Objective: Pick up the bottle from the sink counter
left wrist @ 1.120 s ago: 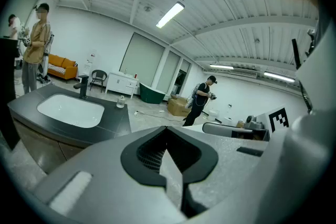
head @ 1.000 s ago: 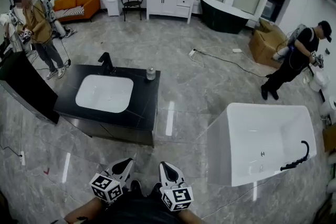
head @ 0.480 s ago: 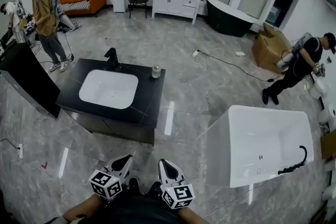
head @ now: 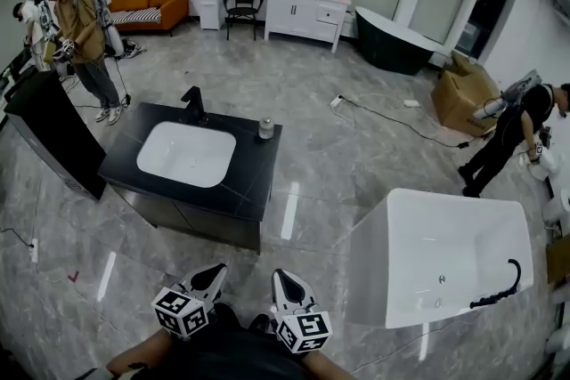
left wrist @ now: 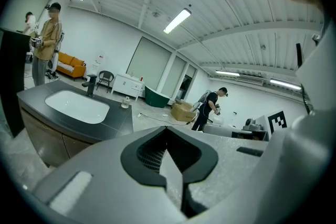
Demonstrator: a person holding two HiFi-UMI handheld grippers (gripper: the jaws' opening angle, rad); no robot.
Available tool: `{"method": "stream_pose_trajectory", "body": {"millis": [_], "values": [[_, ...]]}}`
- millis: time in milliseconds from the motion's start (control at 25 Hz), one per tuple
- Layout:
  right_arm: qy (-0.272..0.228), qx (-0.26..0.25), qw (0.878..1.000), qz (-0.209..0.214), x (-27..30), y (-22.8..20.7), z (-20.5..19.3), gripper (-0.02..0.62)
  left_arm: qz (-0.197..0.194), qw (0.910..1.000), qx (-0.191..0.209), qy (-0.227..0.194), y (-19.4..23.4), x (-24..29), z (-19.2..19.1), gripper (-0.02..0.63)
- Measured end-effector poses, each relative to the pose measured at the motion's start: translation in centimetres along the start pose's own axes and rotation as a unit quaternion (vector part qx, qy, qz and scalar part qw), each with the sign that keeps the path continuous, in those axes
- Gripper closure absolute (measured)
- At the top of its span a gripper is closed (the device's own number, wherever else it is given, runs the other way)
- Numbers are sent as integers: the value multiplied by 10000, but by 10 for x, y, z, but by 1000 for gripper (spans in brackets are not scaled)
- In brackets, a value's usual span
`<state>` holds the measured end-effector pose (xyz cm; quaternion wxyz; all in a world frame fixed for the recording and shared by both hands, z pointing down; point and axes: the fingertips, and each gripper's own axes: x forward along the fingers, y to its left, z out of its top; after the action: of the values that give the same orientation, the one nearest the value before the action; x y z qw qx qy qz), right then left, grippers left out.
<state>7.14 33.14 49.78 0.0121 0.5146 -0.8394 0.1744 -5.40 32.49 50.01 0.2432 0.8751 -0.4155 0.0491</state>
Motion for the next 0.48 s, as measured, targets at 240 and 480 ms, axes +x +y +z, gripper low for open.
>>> {"method": "stream_pose_trajectory", "body": {"millis": [240,480], "values": [[92,118,9999,67,6,-8,-7,589,197,9998,-46,35,7,5,-2,606],[224,257,9994,-38,26,-23,-12,589,117,9995,-139,248,20,29,-6,606]]}}
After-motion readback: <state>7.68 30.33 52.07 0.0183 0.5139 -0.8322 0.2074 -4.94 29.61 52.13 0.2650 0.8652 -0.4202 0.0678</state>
